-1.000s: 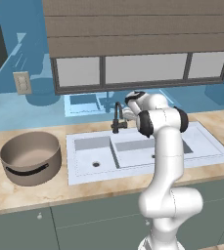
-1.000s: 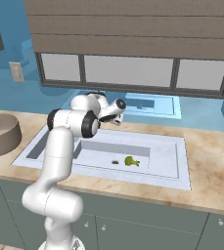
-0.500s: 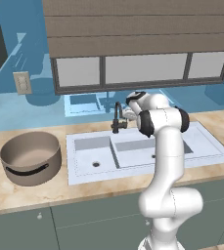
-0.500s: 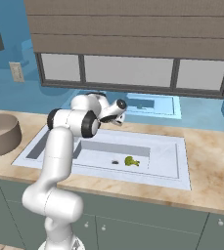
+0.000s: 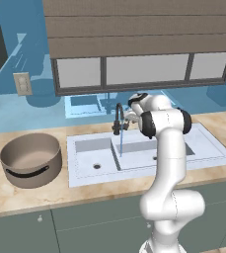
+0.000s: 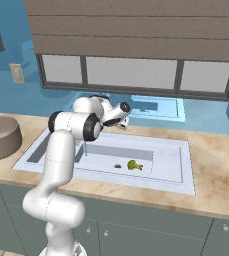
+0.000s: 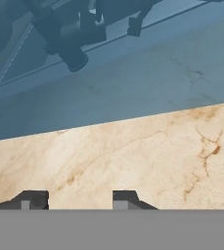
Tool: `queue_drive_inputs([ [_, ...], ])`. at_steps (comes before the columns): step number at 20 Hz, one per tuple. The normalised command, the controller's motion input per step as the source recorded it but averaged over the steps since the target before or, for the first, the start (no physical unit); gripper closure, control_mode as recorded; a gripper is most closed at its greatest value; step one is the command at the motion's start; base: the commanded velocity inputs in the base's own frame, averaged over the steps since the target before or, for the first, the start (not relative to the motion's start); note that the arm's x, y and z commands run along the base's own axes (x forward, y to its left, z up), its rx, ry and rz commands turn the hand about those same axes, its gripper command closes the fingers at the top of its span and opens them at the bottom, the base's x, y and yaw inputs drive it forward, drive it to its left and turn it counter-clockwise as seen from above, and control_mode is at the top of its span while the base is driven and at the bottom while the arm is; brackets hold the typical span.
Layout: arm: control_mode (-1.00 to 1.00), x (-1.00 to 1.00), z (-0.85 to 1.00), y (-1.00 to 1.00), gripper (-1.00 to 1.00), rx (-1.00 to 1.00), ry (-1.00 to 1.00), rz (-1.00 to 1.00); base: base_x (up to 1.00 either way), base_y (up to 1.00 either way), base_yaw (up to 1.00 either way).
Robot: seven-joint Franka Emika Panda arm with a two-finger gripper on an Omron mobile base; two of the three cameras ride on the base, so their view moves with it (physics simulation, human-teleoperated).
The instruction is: Dump the broccoli from the pot into the sink. Then turn on the water and wash the broccoli. Then turn off the water and put the broccoli back in the pot.
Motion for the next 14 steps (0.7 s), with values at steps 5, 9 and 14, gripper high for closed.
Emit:
queue_drive_inputs([
  [5,-1.0,0.0,-0.15,-0.81,1.0,0.01,0.01,-0.01,0.0,0.0,0.0],
  [9,-1.0,0.0,-0.02,-0.38,-1.0,0.01,0.0,0.0,0.0,0.0,0.0],
  [14,-1.0,-0.01,0.01,-0.25,-1.0,0.0,0.0,0.0,0.0,0.0,0.0],
])
